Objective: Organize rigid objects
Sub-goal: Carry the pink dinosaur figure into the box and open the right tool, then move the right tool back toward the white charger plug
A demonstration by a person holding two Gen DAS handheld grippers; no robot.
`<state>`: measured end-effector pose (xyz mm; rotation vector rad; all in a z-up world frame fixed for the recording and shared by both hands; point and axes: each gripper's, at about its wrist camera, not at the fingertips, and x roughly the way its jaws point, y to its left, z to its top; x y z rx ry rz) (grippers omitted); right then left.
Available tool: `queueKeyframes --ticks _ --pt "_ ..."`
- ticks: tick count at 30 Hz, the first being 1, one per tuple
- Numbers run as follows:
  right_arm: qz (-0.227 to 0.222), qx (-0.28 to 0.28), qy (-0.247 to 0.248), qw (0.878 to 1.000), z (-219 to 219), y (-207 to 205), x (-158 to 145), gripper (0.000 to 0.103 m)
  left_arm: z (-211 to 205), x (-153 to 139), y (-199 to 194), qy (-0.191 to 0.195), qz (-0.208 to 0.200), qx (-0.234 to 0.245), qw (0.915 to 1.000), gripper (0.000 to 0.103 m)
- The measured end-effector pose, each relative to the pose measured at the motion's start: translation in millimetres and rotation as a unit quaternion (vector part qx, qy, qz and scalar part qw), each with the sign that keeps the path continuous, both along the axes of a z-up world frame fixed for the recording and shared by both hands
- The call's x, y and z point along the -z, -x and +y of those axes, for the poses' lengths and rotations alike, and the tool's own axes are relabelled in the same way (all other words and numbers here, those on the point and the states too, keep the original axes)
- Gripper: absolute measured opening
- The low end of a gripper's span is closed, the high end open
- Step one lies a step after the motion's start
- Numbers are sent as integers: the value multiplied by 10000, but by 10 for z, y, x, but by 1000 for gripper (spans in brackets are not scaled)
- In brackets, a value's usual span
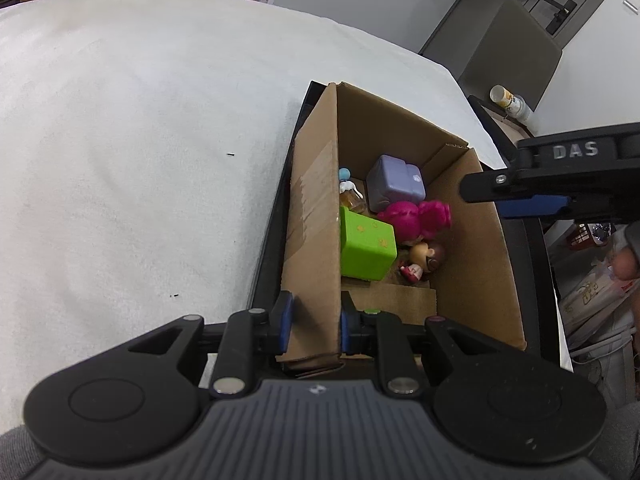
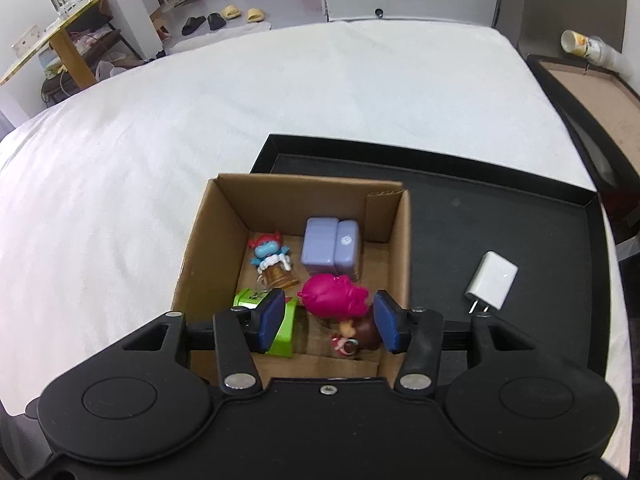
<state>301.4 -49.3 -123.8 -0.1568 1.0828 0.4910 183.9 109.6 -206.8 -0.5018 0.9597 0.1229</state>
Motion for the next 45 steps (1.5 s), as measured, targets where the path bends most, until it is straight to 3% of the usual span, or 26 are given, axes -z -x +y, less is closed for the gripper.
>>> queueKeyframes --ticks 11,20,34,45 --pt "-237 193 -177 9994 -429 -102 -274 52 2 0 0 -7 -1 -3 10000 20" --pt "-298 429 -99 9986 -759 -196 -277 55 0 3 -3 -34 -1 -1 10000 20" --pt "-219 748 -352 9963 -1157 -291 -77 64 -39 -6 -19 -119 34 -41 9999 20" --pt "-46 982 -476 9940 -1399 -445 260 70 -63 -10 -46 -191 87 -96 9997 20"
